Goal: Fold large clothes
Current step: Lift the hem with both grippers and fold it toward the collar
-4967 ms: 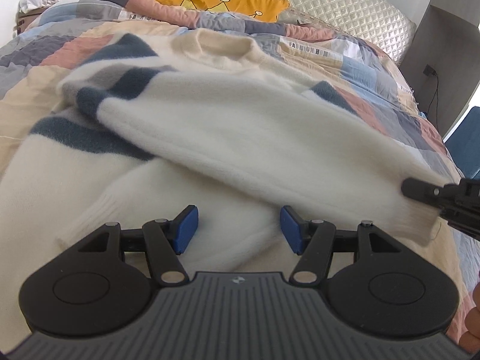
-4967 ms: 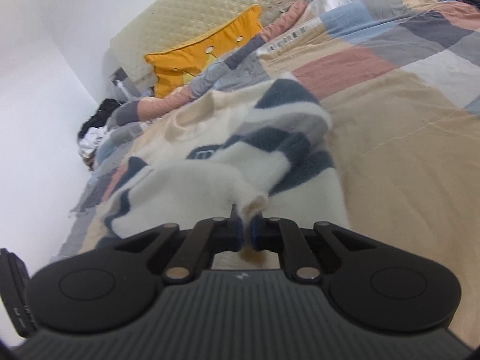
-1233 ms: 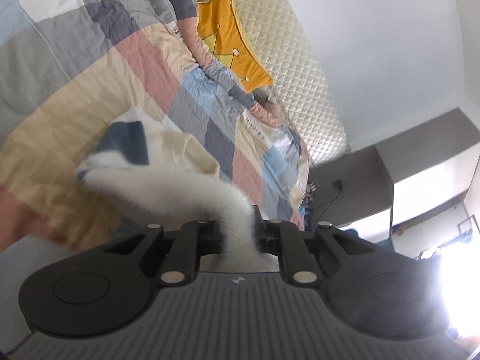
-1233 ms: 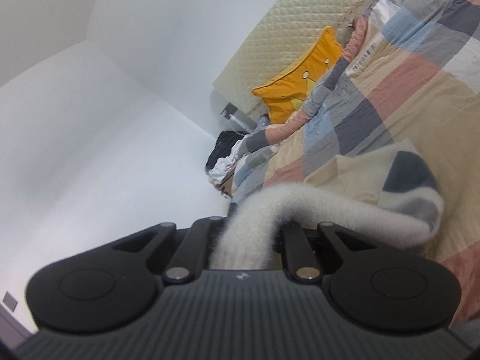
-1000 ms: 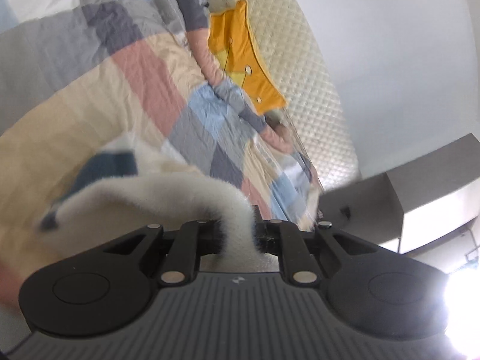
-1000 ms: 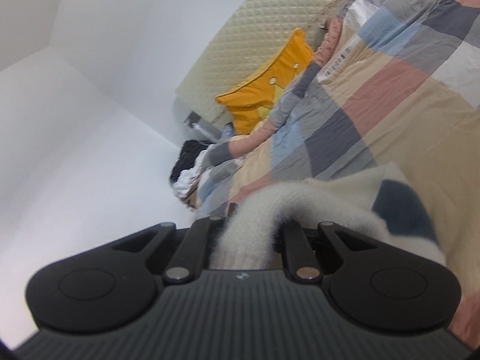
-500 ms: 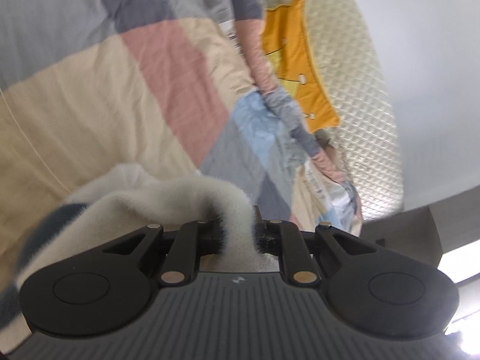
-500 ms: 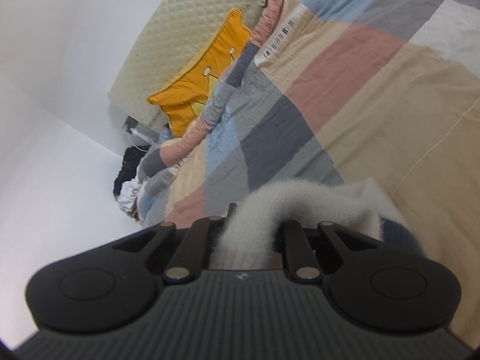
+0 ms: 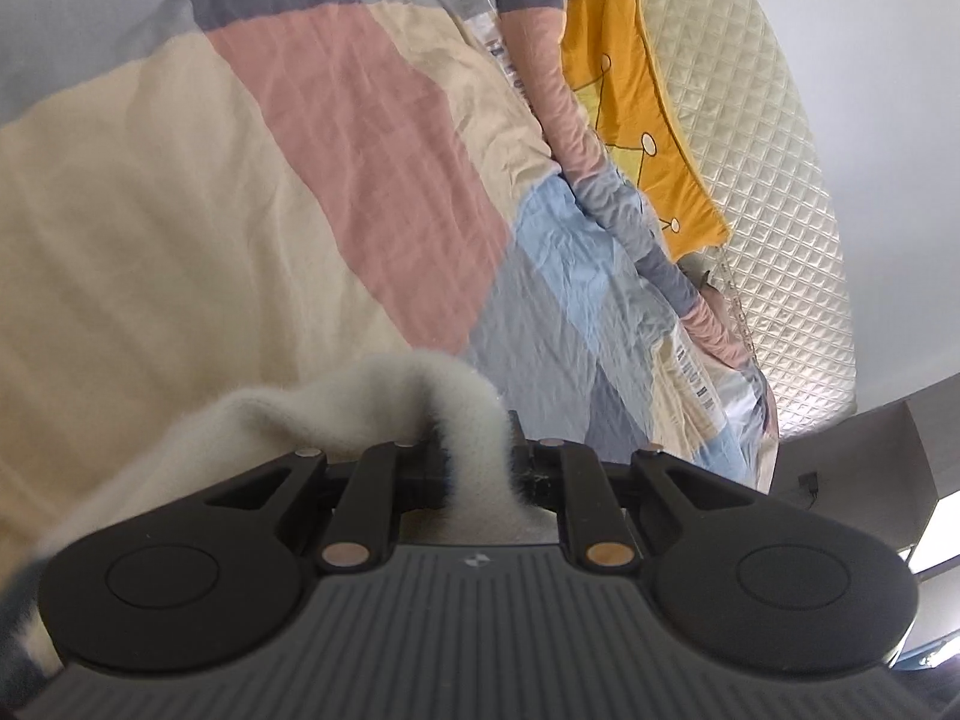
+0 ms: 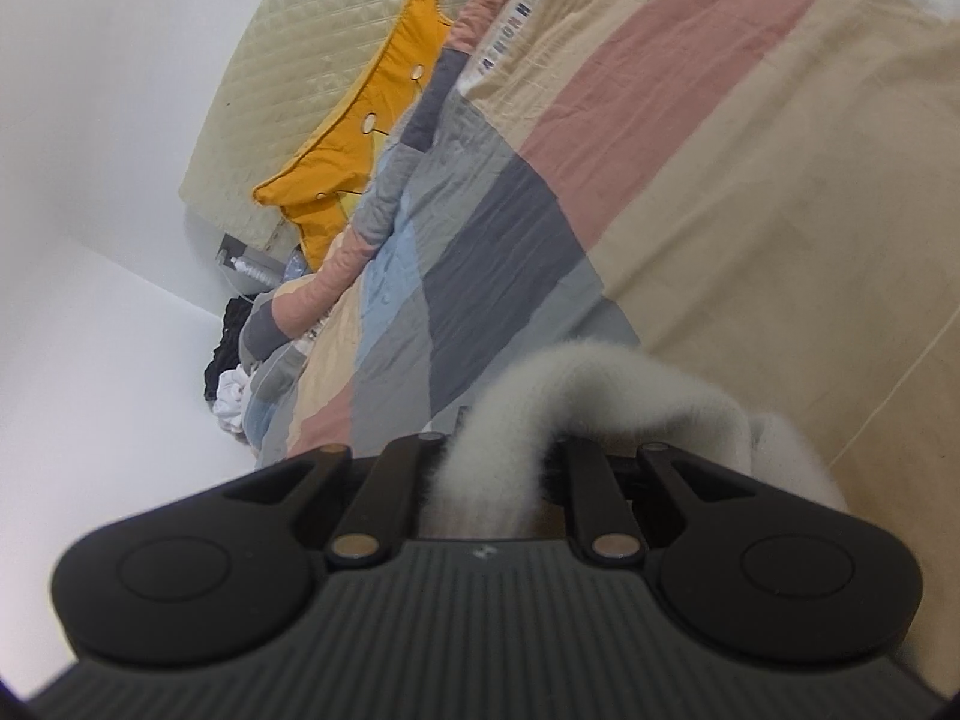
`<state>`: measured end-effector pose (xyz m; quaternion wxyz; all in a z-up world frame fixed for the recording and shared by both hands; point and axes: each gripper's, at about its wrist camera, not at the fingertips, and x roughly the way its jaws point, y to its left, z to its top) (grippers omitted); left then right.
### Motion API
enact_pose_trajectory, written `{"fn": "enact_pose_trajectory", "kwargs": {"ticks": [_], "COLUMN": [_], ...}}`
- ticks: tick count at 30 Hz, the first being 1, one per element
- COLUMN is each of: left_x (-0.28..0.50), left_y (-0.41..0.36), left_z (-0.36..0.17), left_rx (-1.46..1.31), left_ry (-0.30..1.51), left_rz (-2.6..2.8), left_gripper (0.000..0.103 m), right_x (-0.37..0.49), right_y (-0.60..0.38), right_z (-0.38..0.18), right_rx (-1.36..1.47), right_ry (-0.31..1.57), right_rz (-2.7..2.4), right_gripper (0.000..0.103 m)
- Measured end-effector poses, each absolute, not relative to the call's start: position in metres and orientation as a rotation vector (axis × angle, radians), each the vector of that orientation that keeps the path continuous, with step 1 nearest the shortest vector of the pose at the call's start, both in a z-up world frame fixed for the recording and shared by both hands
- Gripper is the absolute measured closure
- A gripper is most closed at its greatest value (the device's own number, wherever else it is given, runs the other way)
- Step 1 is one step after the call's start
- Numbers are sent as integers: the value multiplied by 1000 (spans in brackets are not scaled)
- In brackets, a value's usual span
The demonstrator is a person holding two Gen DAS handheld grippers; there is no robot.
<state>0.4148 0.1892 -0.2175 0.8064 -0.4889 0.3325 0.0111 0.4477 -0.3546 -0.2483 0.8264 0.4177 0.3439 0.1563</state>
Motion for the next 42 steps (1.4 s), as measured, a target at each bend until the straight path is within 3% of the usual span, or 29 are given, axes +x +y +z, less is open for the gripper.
{"fn": "enact_pose_trajectory", "kwargs": {"ticks": [4, 6, 7, 9, 10, 11, 12, 17, 24, 36, 40, 42], "left_x": [419, 418, 418, 413, 411, 407, 403, 373, 313, 283, 292, 298], "left_y": [188, 185, 184, 181, 179, 177, 173, 160, 132, 88, 77, 75], "left_z": [-225, -223, -221, -215, -211, -205, -198, -165, -138, -165, -176, -179], "left_rx": [-1032, -1018, -1015, -1013, -1016, -1016, -997, -930, -761, -493, -420, -409], "left_ry": [716, 715, 718, 706, 693, 678, 663, 593, 553, 745, 771, 772], "left_rz": [18, 1, -9, -40, -56, -70, -81, -150, -207, -188, -180, -171], "left_gripper": [87, 83, 77, 55, 40, 33, 33, 23, 23, 23, 23, 23], "right_x": [452, 450, 448, 443, 440, 436, 431, 408, 382, 365, 376, 382], "right_y": [-353, -351, -352, -352, -353, -352, -351, -339, -326, -298, -296, -298], "right_z": [-252, -247, -245, -241, -239, -235, -230, -208, -186, -193, -206, -210], "right_rx": [896, 886, 886, 907, 928, 938, 931, 832, 705, 343, 318, 325], "right_ry": [746, 744, 745, 744, 729, 713, 702, 691, 660, 775, 806, 811], "right_rz": [316, 322, 325, 338, 359, 380, 396, 457, 519, 437, 388, 374], "right_gripper": [89, 87, 83, 53, 37, 33, 28, 27, 27, 28, 43, 44]}}
